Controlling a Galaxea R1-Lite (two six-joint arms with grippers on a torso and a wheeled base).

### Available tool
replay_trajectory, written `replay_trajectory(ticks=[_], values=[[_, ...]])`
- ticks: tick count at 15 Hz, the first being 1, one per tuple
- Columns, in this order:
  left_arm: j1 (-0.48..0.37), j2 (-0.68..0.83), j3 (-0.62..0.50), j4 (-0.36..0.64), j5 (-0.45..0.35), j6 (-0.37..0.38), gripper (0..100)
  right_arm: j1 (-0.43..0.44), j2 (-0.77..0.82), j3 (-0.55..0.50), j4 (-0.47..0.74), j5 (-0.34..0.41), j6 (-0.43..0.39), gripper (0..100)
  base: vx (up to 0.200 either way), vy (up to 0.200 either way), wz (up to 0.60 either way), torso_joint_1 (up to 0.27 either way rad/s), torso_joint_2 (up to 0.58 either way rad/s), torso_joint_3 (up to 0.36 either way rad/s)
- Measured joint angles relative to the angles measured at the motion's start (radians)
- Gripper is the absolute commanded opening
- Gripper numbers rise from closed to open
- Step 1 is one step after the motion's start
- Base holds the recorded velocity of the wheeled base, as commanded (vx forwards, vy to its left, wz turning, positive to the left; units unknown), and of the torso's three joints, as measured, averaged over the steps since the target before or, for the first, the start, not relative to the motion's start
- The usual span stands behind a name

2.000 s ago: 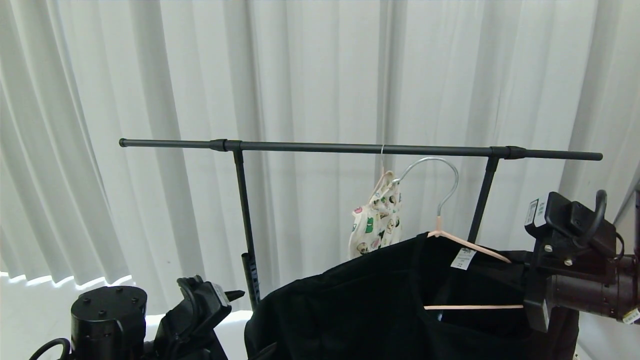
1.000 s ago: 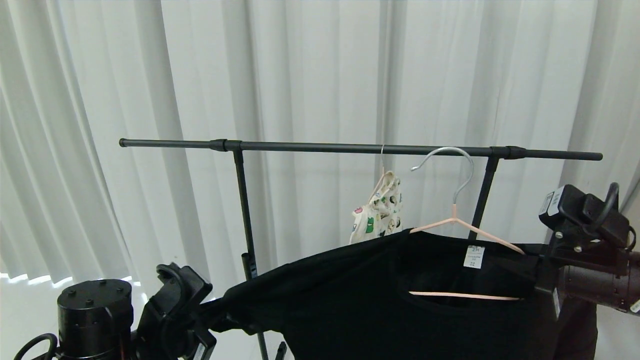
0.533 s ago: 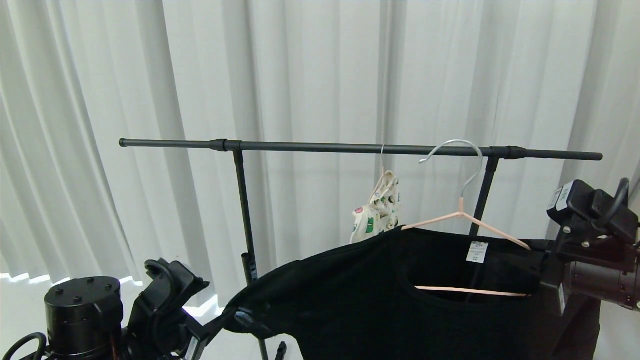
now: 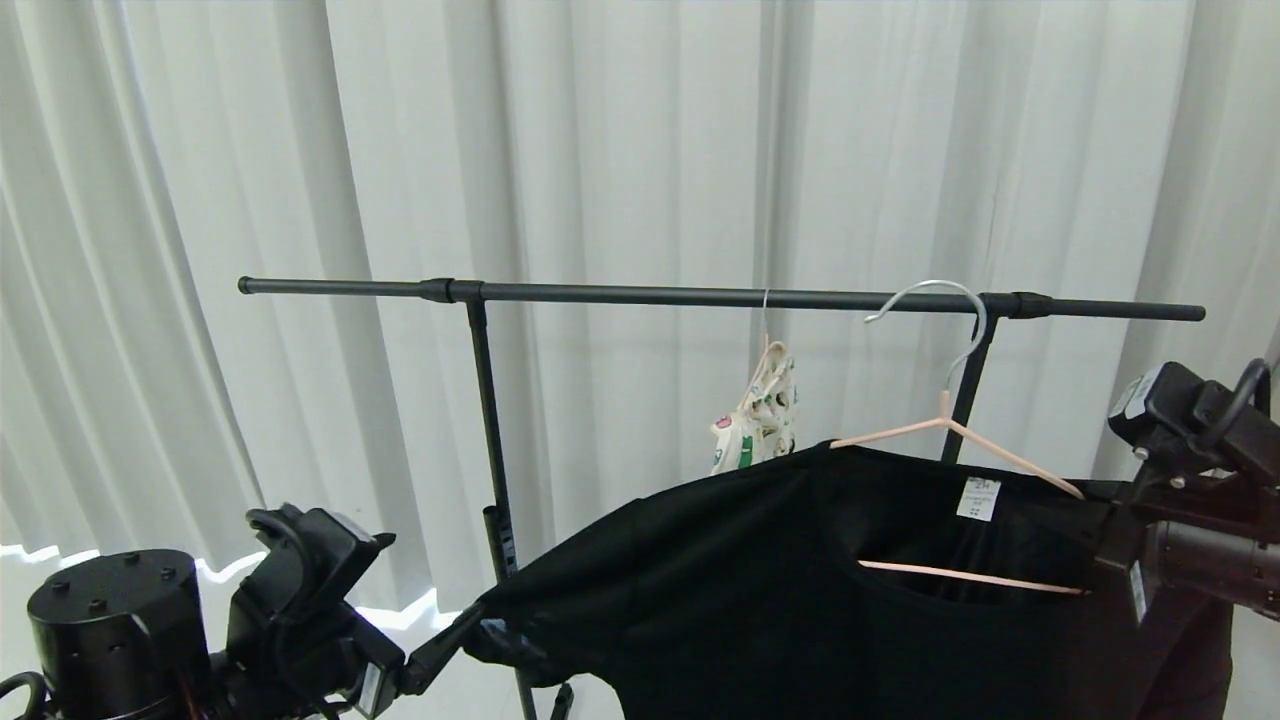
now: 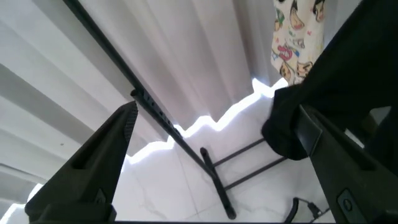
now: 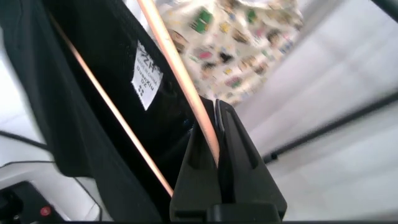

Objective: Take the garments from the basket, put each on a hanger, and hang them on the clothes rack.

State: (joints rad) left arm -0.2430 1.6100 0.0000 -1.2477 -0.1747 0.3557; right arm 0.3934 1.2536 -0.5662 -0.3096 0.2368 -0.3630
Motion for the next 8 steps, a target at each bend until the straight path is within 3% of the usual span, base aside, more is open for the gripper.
replay_trajectory(ticks=[3,8], values=[[0.000,-0.053,0.000,0.001,0.001,-0.035,100,-0.033,-0.023,0.014,0.010,-0.009,0.027,0,0.000,0.000,0.00,0.000,0.00,0.000],[0.002,-0.129,-0.020,0.000,0.036,-0.119,100,-0.064,-0.045,0.031,0.014,-0.109,0.049,0,0.000,0.000,0.00,0.000,0.00,0.000]])
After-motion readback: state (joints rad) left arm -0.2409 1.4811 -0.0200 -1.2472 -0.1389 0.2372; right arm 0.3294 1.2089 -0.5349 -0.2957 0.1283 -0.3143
